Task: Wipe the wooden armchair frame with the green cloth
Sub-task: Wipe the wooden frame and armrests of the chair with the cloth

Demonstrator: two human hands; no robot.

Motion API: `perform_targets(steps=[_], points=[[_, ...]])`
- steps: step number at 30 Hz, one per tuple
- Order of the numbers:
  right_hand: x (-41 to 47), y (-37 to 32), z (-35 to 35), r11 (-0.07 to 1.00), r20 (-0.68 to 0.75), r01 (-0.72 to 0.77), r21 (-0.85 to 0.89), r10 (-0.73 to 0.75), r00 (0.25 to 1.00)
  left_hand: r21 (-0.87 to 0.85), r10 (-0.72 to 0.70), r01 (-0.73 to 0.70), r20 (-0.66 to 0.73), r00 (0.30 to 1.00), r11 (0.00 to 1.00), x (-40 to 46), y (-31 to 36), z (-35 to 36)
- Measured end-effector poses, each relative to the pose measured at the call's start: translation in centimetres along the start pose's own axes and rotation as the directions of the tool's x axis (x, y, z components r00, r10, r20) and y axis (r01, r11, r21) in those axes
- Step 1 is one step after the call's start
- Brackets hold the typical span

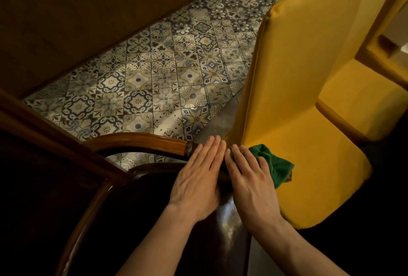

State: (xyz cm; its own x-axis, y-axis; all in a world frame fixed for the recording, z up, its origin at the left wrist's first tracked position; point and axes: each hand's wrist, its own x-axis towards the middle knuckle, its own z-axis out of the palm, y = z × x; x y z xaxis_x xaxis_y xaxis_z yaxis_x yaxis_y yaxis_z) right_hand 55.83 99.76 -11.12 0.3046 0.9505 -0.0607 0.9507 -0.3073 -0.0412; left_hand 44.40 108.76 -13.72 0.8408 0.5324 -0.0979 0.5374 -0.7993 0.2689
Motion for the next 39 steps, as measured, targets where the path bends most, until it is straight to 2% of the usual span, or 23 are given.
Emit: perform_targets(steps=[9, 12, 14, 17, 19, 22, 26, 30, 32, 34, 36, 39], points=[[0.4, 0.3, -1.4, 0.998, 0.068, 0.006, 0.064, -0.01, 0.998, -0.049, -0.084, 0.087, 0.065, 0.994, 0.995, -1.1, -1.8, -1.9], [0.6, 0.9, -2.9, 0.978, 0.062, -0.031, 0.208, 0.018, 0.998, -0.13, -0.129, 0.135, 0.054, 0.99, 0.982, -2.3, -1.7, -3.2], [0.5, 1.3, -4.5, 0.932, 0.022, -0.09, 0.35, 0.088, 0.996, -0.197, -0.214, 0.212, 0.012, 0.977, 0.957, -3.6, -1.7, -4.2], [0.0, 1.6, -7.3, 0.832, -0.002, -0.175, 0.526, 0.207, 0.978, -0.288, -0.336, 0.31, -0.045, 0.941, 0.906, -5.7, -1.4, -6.4], [-0.5, 1.3, -9.3, 0.765, 0.0, -0.201, 0.611, 0.254, 0.967, -0.305, -0.337, 0.307, -0.05, 0.94, 0.902, -6.8, -0.8, -8.7], [-1.8, 0.0, -12.9, 0.624, 0.06, -0.249, 0.741, 0.307, 0.95, -0.373, -0.265, 0.263, 0.046, 0.963, 0.89, -8.2, 1.2, -12.9], [-2.7, -1.8, -16.7, 0.431, 0.139, -0.269, 0.862, 0.309, 0.941, -0.448, -0.166, 0.208, 0.132, 0.977, 0.869, -8.7, 3.9, -17.3], [-3.9, -3.2, -22.6, 0.157, 0.181, -0.228, 0.961, 0.266, 0.947, -0.454, -0.163, 0.179, 0.073, 0.984, 0.873, -9.0, 5.3, -22.1], [-4.5, -2.9, -26.0, 0.095, 0.172, -0.201, 0.975, 0.252, 0.952, -0.415, -0.181, 0.165, 0.0, 0.983, 0.895, -9.0, 5.4, -24.7], [-5.4, -2.5, -29.0, 0.092, 0.145, -0.164, 0.982, 0.184, 0.972, -0.426, -0.189, 0.143, -0.067, 0.98, 0.894, -9.3, 5.6, -27.7], [-6.4, -2.2, -32.0, 0.167, 0.101, -0.116, 0.979, 0.09, 0.991, -0.417, -0.175, 0.095, -0.159, 0.972, 0.904, -9.5, 5.7, -31.1], [-7.3, -2.1, -35.6, 0.469, -0.006, -0.009, 0.883, 0.03, 1.0, -0.379, -0.113, -0.005, -0.289, 0.951, 0.925, -9.6, 5.9, -35.7]])
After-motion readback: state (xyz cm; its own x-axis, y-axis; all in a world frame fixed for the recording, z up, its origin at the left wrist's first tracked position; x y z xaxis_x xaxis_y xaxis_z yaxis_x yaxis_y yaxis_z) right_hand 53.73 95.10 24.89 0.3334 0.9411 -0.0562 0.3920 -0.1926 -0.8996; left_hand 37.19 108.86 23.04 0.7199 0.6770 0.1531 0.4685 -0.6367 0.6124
